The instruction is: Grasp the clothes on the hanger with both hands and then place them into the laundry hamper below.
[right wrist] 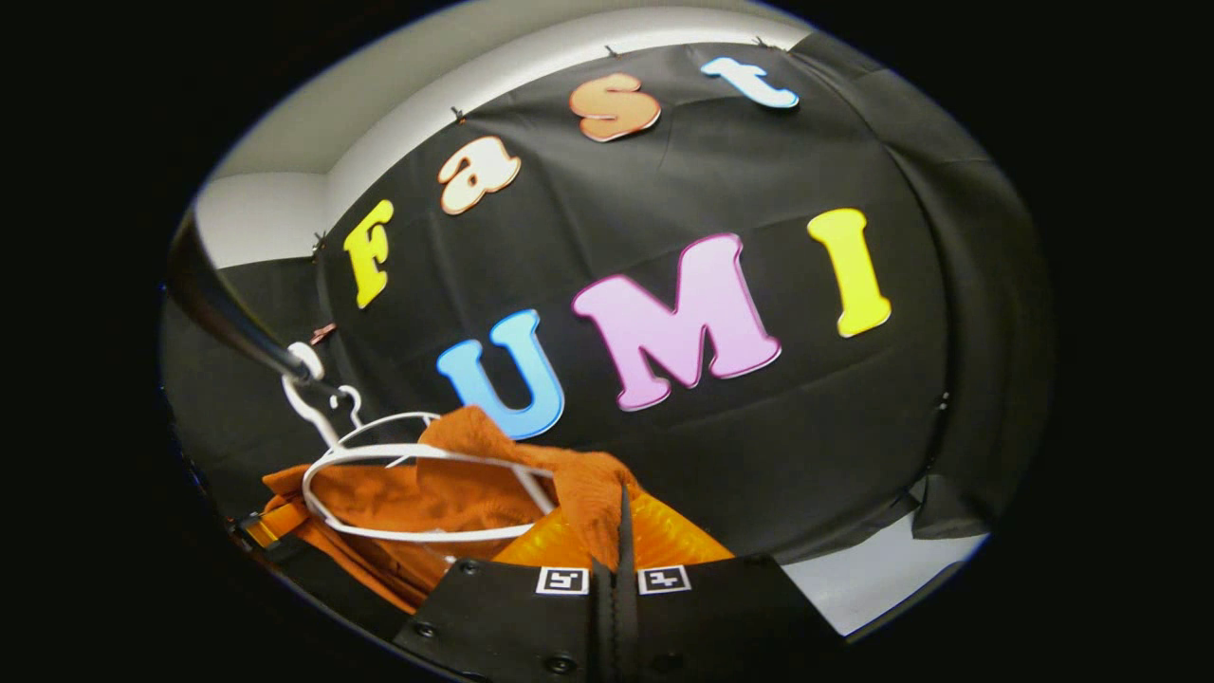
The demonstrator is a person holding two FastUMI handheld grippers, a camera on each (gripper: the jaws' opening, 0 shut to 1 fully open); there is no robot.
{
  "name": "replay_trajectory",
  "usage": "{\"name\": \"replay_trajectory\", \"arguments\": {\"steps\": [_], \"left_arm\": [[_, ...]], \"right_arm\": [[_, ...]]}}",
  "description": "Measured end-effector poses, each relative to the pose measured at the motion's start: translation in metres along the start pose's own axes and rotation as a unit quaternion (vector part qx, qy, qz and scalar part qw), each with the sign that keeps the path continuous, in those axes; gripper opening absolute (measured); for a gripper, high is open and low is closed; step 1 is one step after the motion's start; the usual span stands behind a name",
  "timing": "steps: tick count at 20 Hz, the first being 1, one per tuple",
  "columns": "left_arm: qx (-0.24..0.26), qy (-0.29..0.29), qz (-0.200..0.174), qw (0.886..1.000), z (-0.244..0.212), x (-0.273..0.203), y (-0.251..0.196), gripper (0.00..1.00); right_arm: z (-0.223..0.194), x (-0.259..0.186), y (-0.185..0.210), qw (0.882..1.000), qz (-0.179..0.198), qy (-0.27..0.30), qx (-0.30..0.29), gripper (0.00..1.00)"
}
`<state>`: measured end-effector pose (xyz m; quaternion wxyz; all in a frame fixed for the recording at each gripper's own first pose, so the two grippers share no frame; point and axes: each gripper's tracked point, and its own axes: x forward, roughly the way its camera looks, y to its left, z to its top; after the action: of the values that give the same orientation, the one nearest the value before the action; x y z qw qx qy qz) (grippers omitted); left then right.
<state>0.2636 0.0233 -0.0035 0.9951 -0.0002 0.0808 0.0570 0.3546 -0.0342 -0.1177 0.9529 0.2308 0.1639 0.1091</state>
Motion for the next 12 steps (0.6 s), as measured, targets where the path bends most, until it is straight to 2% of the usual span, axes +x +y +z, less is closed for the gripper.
{"name": "replay_trajectory", "arguments": {"steps": [1, 2, 5, 8, 12], "left_arm": [[-0.002, -0.003, 0.002, 1.0, 0.002, 0.001, 0.006, 0.07], [-0.005, -0.003, 0.001, 1.0, 0.005, 0.003, 0.009, 0.05], [-0.007, 0.012, -0.012, 1.0, -0.004, 0.006, 0.009, 0.05], [-0.015, 0.032, -0.01, 0.999, -0.021, 0.014, 0.015, 0.05], [-0.016, 0.071, 0.005, 0.997, -0.072, 0.01, 0.028, 0.05]], "right_arm": [[0.004, 0.005, -0.009, 1.0, -0.017, -0.01, -0.008, 0.05], [0.002, 0.009, -0.016, 0.999, -0.03, -0.01, -0.015, 0.04], [-0.019, 0.024, -0.031, 0.999, -0.049, 0.015, -0.02, 0.05], [-0.063, 0.031, -0.042, 0.997, -0.05, 0.057, 0.008, 0.04], [-0.125, 0.016, -0.041, 0.993, -0.045, 0.103, 0.024, 0.04]]}}
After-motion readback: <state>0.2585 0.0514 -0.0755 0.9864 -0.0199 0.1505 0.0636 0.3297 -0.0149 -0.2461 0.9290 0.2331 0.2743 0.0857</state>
